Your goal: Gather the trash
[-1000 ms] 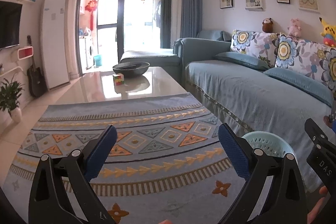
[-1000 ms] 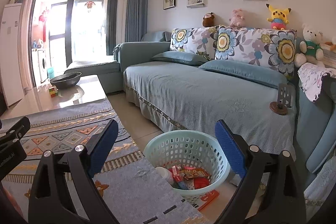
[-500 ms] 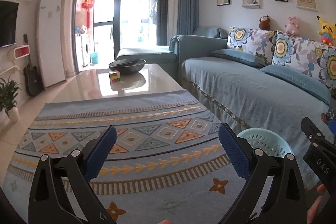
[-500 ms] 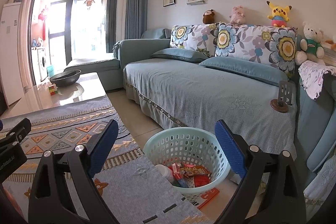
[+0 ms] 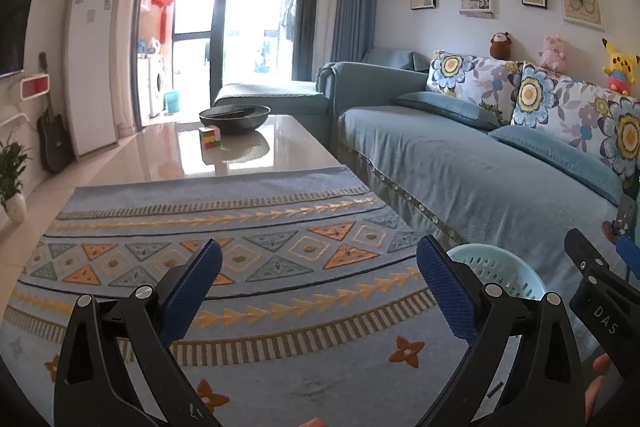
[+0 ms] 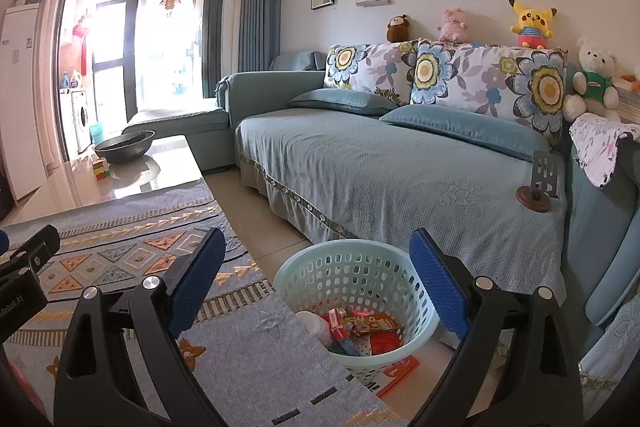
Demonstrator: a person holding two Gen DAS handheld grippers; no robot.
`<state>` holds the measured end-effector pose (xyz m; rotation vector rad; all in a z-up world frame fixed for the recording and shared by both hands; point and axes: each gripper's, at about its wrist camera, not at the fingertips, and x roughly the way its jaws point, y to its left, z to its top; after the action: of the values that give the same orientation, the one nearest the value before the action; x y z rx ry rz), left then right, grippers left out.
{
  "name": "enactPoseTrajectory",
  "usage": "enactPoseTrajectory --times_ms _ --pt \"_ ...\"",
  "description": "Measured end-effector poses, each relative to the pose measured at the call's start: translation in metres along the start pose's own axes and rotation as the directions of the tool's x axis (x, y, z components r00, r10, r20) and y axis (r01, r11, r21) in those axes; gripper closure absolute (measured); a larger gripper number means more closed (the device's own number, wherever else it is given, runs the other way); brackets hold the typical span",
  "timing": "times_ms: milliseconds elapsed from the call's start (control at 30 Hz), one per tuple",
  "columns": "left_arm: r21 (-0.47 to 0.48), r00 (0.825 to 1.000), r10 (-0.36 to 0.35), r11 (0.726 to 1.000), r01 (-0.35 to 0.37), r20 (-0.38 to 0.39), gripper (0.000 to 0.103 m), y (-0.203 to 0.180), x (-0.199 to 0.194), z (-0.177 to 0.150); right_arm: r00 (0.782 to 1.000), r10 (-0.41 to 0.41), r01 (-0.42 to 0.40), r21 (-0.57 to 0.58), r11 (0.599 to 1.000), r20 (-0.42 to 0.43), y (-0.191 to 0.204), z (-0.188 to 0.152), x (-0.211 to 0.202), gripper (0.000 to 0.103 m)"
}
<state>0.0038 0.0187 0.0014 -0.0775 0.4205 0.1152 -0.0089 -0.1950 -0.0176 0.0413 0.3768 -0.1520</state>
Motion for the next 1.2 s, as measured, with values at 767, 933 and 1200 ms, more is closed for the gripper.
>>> enactPoseTrajectory --times_ms 767,933,1200 --pt "0.0 1.0 -0.003 1.0 0.003 0.009 0.008 -0.0016 0.0014 -0.0026 1.0 0.002 -0.002 -0.003 1.0 -0.002 0.0007 -0.0002 0.0012 0.014" --pt "0.003 1.0 -0.007 1.0 0.007 0.005 0.008 -0.0016 0.0031 -0.0034 1.0 0.004 -0.004 -0.004 1.0 -0.004 0.0007 -0.0006 0.0021 0.014" --pt "0.004 1.0 -0.009 1.0 0.009 0.008 0.008 -0.0028 0.0033 -0.0037 1.0 0.005 -0.006 -0.007 1.0 -0.007 0.0002 -0.0021 0.0046 0.014"
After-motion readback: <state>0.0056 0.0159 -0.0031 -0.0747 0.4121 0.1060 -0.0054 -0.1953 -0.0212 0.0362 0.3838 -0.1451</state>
